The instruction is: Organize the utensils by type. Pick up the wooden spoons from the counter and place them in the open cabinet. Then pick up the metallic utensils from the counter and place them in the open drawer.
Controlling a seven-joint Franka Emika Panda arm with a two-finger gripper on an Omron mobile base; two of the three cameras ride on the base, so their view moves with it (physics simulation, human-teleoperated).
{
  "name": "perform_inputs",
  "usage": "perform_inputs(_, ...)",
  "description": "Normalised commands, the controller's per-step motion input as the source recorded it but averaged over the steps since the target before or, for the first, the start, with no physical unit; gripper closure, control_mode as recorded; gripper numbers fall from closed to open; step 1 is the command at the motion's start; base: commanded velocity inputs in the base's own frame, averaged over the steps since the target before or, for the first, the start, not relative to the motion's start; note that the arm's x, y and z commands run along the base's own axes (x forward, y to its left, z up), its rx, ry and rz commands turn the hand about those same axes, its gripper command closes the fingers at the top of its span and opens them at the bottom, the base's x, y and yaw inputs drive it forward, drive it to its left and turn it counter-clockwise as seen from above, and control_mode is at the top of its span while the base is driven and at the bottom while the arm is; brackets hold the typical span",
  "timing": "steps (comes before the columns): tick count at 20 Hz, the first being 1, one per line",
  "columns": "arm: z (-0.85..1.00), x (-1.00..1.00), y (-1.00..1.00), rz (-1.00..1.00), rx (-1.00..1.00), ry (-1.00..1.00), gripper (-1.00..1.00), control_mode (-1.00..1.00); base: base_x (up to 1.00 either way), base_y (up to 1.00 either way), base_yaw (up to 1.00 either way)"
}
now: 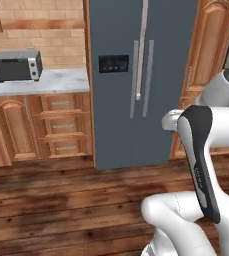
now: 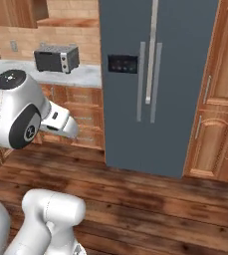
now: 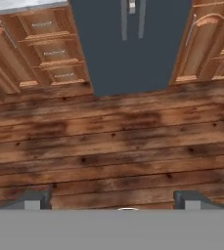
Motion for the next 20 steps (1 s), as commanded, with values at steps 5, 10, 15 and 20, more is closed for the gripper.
perform_inputs(5, 0.00, 0.00, 0.00, 0.00, 0.00, 0.00, -1.00, 1.00, 0.60, 0.14, 0.79)
perform_inputs(10, 0.00, 0.00, 0.00, 0.00, 0.00, 0.00, -1.00, 1.00, 0.55, -0.11, 0.26)
perform_inputs(15, 0.00, 0.00, 0.00, 0.00, 0.00, 0.00, -1.00, 1.00, 0.15, -0.13, 0.14)
perform_inputs(20, 0.00, 0.00, 0.00, 0.00, 0.00, 0.00, -1.00, 1.00, 0.58, -0.05, 0.29)
